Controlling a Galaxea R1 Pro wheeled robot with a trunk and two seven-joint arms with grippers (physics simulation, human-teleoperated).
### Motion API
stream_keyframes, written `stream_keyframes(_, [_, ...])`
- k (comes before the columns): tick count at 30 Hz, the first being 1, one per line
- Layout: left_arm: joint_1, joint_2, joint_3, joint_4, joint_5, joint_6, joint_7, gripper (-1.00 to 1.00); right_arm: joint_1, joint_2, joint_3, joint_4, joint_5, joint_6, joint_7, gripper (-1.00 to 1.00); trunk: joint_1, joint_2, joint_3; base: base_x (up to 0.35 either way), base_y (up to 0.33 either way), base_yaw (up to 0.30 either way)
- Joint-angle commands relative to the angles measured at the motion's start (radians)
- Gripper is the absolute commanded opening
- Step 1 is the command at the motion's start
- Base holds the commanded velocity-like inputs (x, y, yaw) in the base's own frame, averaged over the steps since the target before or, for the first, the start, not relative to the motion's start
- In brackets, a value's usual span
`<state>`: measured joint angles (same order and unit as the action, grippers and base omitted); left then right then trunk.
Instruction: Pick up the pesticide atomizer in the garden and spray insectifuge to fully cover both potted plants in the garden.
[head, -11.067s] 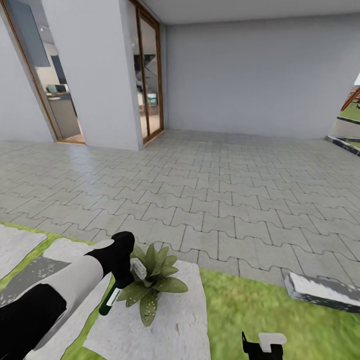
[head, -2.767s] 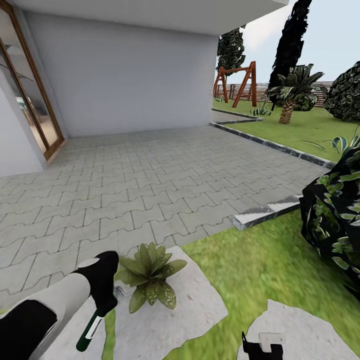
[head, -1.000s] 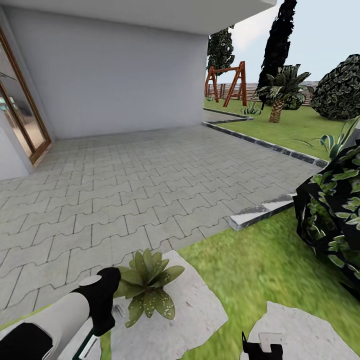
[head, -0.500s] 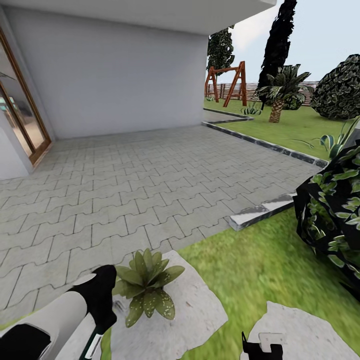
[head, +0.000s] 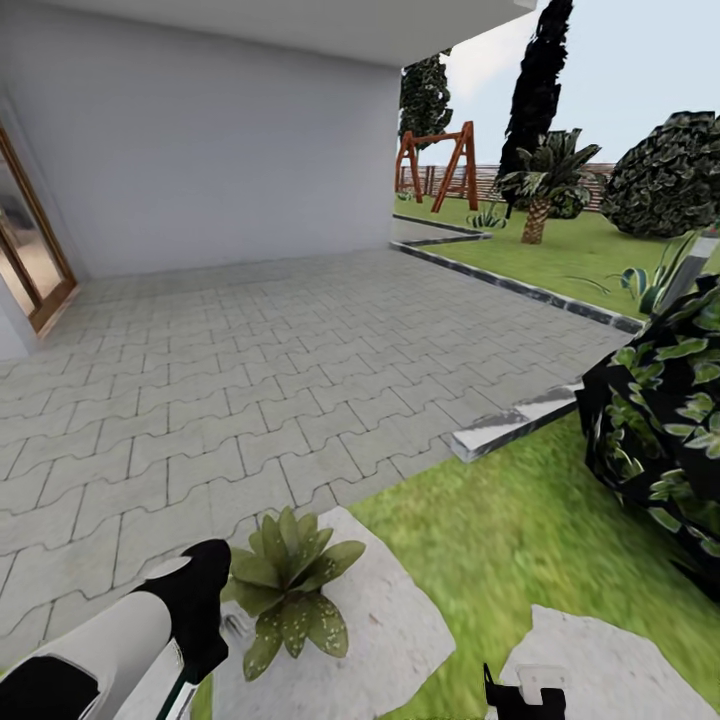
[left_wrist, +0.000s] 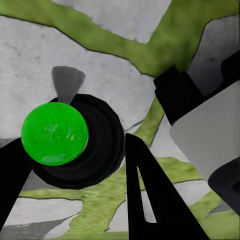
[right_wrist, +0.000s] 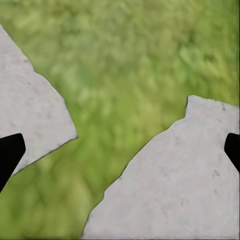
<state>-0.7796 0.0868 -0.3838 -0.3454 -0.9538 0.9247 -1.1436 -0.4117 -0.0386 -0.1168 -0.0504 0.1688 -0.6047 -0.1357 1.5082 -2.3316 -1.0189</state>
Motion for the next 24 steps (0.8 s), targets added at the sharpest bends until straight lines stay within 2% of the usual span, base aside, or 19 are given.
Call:
stream_keyframes(1, [0.001, 0.001, -0.001, -0.003, -0.008, 0.006, -0.01, -1.0, -0.001, 0.0, -0.007, 0.001, 0.011, -0.003, -0.004, 1.0, 0.0, 0.0, -0.001, 0.002, 0.001, -0.296])
stream_keyframes(5, [0.004, 0.008, -0.001, -0.003, -0.009, 0.006, -0.009, -1.0, -0.001, 0.0, -0.007, 0.002, 0.011, -0.003, -0.004, 1.0, 0.0, 0.0, -0.001, -0.006, 0.0, -0.161])
stream_keyframes(10, [0.006, 0.003, -0.001, -0.011, -0.007, 0.006, 0.013, -1.0, -0.001, 0.0, -0.007, 0.001, 0.01, -0.003, -0.004, 1.0, 0.0, 0.0, -0.001, -0.281, 0.003, -0.008])
stream_keyframes(14, [0.007, -0.001, -0.001, -0.005, -0.006, 0.007, 0.015, -1.0, -0.001, 0.0, -0.007, 0.001, 0.01, -0.003, -0.004, 1.0, 0.0, 0.0, -0.001, -0.261, 0.181, 0.0])
stream_keyframes(18, [0.007, -0.001, 0.0, -0.009, -0.006, 0.007, 0.015, -1.0, -0.001, 0.0, -0.007, 0.001, 0.011, -0.003, -0.004, 1.0, 0.0, 0.0, -0.001, -0.042, 0.231, -0.013])
stream_keyframes(24, [0.007, 0.0, 0.001, -0.016, -0.006, 0.007, 0.016, -1.0, -0.001, 0.0, -0.007, 0.001, 0.011, -0.003, -0.004, 1.0, 0.0, 0.0, -0.001, -0.002, 0.021, -0.254])
